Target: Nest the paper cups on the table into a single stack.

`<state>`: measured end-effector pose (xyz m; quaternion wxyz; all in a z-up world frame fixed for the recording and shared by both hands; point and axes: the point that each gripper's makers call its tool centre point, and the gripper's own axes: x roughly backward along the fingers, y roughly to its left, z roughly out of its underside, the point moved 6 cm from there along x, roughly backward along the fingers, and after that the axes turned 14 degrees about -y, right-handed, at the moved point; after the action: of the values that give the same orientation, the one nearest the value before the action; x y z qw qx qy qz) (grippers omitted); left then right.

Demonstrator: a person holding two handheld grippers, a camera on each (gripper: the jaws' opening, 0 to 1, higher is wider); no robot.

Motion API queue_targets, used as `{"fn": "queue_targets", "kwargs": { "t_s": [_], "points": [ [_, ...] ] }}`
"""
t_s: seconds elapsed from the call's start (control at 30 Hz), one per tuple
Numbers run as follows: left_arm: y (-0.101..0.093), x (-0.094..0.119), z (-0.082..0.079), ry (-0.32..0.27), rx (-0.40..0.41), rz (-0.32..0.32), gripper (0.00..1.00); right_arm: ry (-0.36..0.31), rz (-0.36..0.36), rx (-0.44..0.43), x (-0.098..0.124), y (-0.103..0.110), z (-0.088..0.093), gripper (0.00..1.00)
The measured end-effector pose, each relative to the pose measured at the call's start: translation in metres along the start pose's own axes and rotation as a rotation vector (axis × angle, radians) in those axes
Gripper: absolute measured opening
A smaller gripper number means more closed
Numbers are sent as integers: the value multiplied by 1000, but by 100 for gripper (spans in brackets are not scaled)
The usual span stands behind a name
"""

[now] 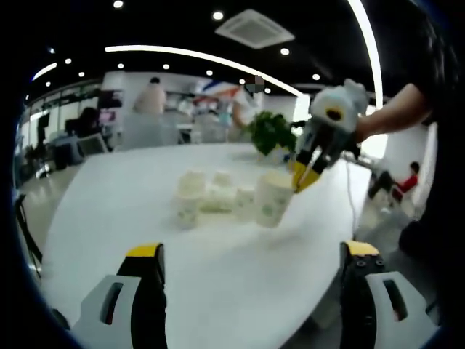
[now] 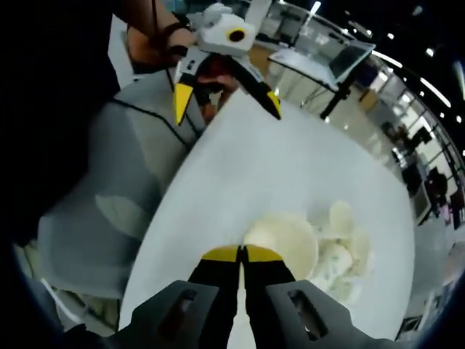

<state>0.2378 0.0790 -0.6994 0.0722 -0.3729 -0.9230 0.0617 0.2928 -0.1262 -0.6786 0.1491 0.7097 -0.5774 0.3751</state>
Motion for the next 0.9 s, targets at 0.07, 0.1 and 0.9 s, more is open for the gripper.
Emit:
{"fn": "queue_targets", "kwargs": {
  "t_s": [0.07, 0.1, 0.9],
  "points": [
    [0, 0, 0, 0, 1, 3, 100, 0, -5, -11, -2, 6, 0, 0],
    [0, 0, -1, 0, -1, 5, 100, 0, -9, -16, -4, 9, 0, 0],
    [-3, 5, 1, 1, 5, 4, 100, 29, -97, -36, -36, 57, 12, 0]
  ]
}}
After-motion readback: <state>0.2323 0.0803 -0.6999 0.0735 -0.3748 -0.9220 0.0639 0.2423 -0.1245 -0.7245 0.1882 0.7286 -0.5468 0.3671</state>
